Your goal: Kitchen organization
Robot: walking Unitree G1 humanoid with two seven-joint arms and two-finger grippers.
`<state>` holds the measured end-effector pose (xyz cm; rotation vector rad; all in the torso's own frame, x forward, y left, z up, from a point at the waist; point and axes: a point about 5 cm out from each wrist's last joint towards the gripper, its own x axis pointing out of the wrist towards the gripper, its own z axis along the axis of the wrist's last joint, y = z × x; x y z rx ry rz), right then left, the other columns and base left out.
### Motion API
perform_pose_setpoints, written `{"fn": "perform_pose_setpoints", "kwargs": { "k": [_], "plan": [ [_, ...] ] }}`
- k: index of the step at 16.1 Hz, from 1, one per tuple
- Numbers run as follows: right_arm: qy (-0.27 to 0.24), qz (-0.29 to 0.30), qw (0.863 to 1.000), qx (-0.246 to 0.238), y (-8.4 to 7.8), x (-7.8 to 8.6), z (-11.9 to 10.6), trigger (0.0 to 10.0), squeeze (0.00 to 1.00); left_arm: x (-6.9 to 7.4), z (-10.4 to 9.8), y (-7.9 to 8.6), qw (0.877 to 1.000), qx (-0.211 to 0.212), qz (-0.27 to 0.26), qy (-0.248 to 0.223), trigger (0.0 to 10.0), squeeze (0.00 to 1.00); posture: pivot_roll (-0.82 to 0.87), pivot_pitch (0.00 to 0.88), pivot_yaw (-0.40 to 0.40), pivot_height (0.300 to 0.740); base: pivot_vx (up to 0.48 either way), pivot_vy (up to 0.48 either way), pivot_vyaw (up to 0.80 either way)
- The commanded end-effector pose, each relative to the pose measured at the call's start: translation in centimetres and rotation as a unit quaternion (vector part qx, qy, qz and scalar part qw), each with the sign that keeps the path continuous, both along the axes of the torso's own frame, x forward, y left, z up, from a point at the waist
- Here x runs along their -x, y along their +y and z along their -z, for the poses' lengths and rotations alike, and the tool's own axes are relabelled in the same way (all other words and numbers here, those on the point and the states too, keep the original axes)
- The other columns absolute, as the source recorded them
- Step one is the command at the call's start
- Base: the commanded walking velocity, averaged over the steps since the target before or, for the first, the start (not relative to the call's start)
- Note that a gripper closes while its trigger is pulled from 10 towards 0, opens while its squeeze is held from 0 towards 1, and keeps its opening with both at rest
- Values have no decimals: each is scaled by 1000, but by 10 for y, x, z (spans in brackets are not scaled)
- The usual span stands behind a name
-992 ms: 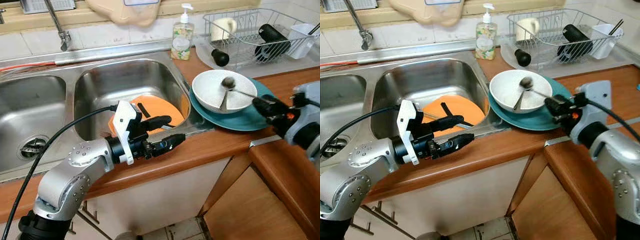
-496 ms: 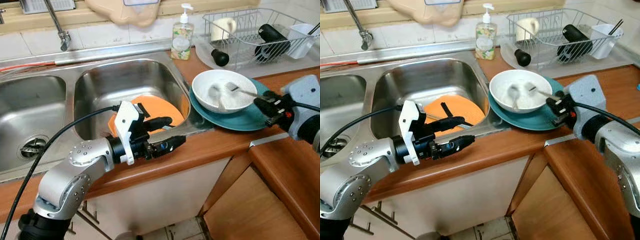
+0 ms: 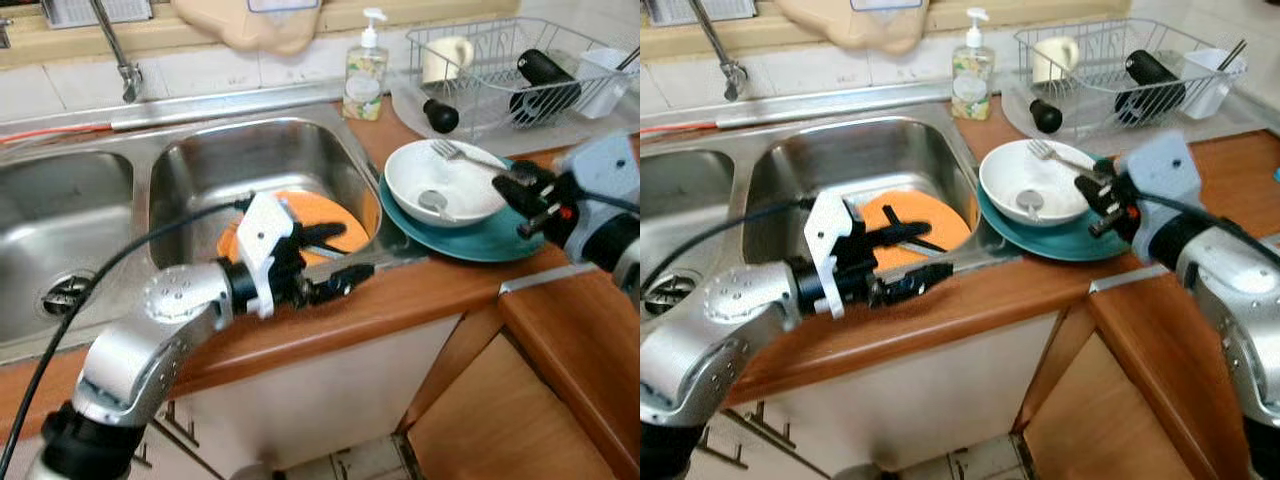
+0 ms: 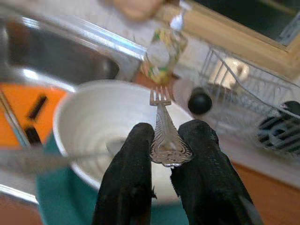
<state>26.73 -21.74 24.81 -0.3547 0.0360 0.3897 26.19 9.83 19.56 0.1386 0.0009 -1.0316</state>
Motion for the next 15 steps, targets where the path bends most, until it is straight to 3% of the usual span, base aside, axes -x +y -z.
{"fn": "perform_pose_setpoints", "kwargs": {
  "k": [1, 2, 6, 10, 11, 12, 13, 15],
  "plan": [
    [-11, -23, 1000, -9, 10, 3, -7, 10000, 0, -6, -6, -2, 999, -17, -11, -34, 10000, 0, -99, 0, 38, 740, 0, 0, 0],
    [-7, -55, 998, -16, 25, 3, -6, 10000, 0, -17, -15, -4, 995, -38, -27, -91, 10000, 0, -97, 0, 36, 740, 0, 0, 0],
    [8, -104, 994, -21, 50, 1, -3, 10000, 0, -31, -23, -11, 981, -85, -34, -173, 10000, 0, -91, 0, 31, 740, 0, 0, 0],
    [14, -152, 988, -29, 74, 1, -6, 10000, 0, -47, -25, -18, 957, -151, -34, -244, 10000, 0, -90, 0, 31, 740, 0, 0, 0],
    [17, -162, 986, -29, 79, 1, -5, 10000, 0, -52, -25, -19, 952, -162, -41, -256, 4118, 0, -93, 0, 33, 740, 0, 0, 0],
    [19, -166, 986, -28, 80, 1, -5, 10000, 0, -54, -25, -19, 949, -167, -45, -265, 2784, 0, -93, 0, 33, 740, 0, 0, 0],
    [20, -170, 985, -30, 83, 2, -4, 10000, 0, -57, -26, -19, 945, -173, -49, -273, 118, 0, -93, 0, 34, 740, 0, 0, 0],
    [21, -179, 983, -31, 89, 2, -4, 10000, 0, -63, -26, -20, 938, -185, -60, -288, 0, 0, -94, 0, 34, 740, 0, 0, 0]
  ]
}}
